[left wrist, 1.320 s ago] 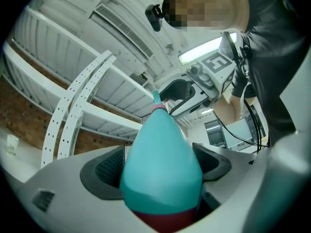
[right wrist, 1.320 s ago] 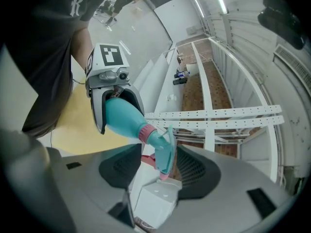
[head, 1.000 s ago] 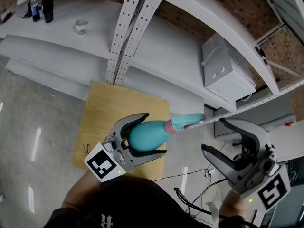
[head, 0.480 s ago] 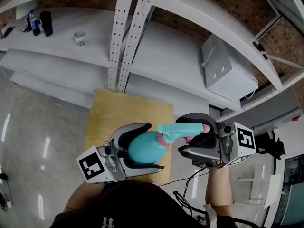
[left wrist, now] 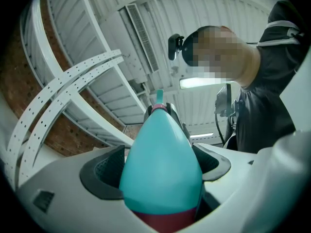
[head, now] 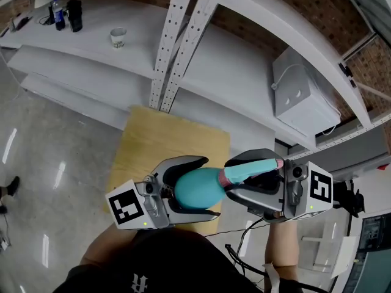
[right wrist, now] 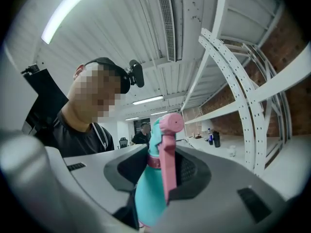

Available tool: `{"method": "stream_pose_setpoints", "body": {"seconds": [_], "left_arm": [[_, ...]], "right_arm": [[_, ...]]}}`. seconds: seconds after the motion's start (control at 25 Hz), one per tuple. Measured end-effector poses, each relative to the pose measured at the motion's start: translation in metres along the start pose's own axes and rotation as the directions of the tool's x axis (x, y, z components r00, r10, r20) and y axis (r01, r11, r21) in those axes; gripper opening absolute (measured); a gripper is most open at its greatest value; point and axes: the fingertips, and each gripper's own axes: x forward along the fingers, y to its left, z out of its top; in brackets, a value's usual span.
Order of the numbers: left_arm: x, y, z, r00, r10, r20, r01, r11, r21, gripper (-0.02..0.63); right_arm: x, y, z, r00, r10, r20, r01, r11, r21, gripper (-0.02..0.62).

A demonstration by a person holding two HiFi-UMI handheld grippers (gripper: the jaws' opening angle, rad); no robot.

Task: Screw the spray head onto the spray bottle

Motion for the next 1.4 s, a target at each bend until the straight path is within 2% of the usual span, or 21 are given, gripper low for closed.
{"method": "stream_pose_setpoints", "body": {"seconds": [0.08,0.16,0.24,0.32,0.36,0.52,0.56,0.6,0.68,0.76,0.84,0.96,1.2,1.28,1.4], "left_arm": [[0.001,0.005,0.001,0.999,0.043,-0.013,-0.042,0.998,0.052,0.423],[0.000,0.013,0.000,0.992,0.118,-0.039,-0.113,0.986,0.121,0.423],[-0.007,0.024,-0.012,0.966,0.223,-0.131,-0.194,0.959,0.206,0.423],[-0.016,0.037,-0.028,0.912,0.341,-0.229,-0.265,0.914,0.308,0.423],[-0.018,0.044,-0.030,0.887,0.399,-0.232,-0.303,0.883,0.359,0.423],[-0.021,0.065,-0.030,0.795,0.587,-0.153,-0.443,0.734,0.515,0.423],[-0.021,0.068,-0.029,0.782,0.609,-0.133,-0.462,0.710,0.531,0.423],[-0.020,0.069,-0.030,0.777,0.616,-0.128,-0.469,0.703,0.534,0.423],[-0.019,0.071,-0.031,0.787,0.599,-0.147,-0.460,0.728,0.508,0.423],[-0.018,0.073,-0.030,0.810,0.566,-0.152,-0.449,0.766,0.460,0.423],[-0.018,0.074,-0.026,0.831,0.538,-0.141,-0.444,0.793,0.417,0.423],[-0.018,0.075,-0.020,0.847,0.518,-0.118,-0.448,0.815,0.367,0.423],[-0.017,0.079,-0.020,0.851,0.512,-0.114,-0.452,0.826,0.337,0.423],[-0.014,0.077,-0.020,0.865,0.491,-0.106,-0.444,0.846,0.297,0.423],[-0.010,0.071,-0.020,0.900,0.427,-0.090,-0.407,0.896,0.175,0.423]], "right_arm": [[-0.001,-0.004,-0.001,0.999,-0.052,-0.018,0.051,0.999,-0.013,0.132],[-0.004,-0.011,-0.006,0.991,-0.133,-0.036,0.133,0.991,-0.003,0.132],[-0.007,-0.022,-0.011,0.971,-0.234,-0.048,0.235,0.972,0.028,0.130],[-0.010,-0.036,-0.018,0.940,-0.336,-0.058,0.340,0.937,0.082,0.130],[-0.011,-0.043,-0.021,0.921,-0.385,-0.061,0.390,0.914,0.109,0.130],[-0.013,-0.067,-0.030,0.829,-0.555,-0.070,0.558,0.811,0.174,0.130],[-0.014,-0.071,-0.032,0.808,-0.586,-0.067,0.587,0.788,0.187,0.131],[-0.015,-0.073,-0.033,0.791,-0.609,-0.063,0.607,0.769,0.201,0.130],[-0.015,-0.078,-0.035,0.771,-0.634,-0.055,0.629,0.746,0.219,0.132],[-0.015,-0.080,-0.035,0.759,-0.649,-0.051,0.643,0.734,0.218,0.132],[-0.018,-0.076,-0.032,0.747,-0.664,-0.045,0.657,0.726,0.203,0.132],[-0.021,-0.066,-0.027,0.734,-0.678,-0.044,0.675,0.719,0.165,0.132],[-0.007,-0.046,-0.031,0.715,-0.692,-0.100,0.695,0.719,-0.008,0.132],[0.000,-0.042,-0.034,0.714,-0.689,-0.122,0.687,0.723,-0.063,0.132],[0.005,-0.037,-0.037,0.726,-0.671,-0.147,0.666,0.740,-0.090,0.132]]}}
